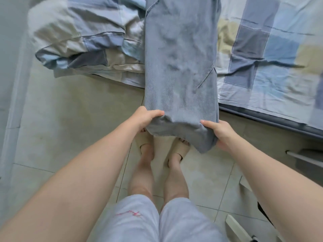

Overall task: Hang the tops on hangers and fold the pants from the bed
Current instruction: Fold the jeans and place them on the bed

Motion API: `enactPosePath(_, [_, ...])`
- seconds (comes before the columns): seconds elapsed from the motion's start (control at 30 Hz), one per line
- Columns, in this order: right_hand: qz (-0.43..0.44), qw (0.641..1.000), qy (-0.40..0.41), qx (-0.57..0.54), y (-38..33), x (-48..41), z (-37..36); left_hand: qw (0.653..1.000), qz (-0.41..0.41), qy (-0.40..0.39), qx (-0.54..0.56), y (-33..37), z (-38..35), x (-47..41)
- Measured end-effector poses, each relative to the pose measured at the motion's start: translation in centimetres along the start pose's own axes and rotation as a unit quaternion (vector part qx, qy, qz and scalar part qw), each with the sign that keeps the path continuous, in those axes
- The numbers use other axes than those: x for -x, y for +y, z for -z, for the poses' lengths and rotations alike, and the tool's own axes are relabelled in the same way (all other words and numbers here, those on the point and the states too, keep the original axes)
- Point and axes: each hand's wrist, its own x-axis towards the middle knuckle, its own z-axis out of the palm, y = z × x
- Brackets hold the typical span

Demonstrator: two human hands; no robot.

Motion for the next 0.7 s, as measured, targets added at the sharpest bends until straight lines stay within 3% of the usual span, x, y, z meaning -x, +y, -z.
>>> enactPosePath(0.2, [0.0, 0.999, -0.01, 0.054, -2.2, 9.8, -0.3, 1.0, 0.002, -0.024, -0.01, 1.0, 3.3, 9.5])
enactPosePath(0.4, [-0.013, 1.0, -0.004, -0.011, -1.4, 17.2, -2.1, 0.995, 0.052, -0.044, 0.079, 0.5, 4.8, 17.1])
enactPosePath(0.7, [-0.005, 0.989, 0.032, -0.145, 1.7, 23.0, -4.0, 0.991, 0.022, 0.055, 0.121, 0.1, 4.9, 23.2])
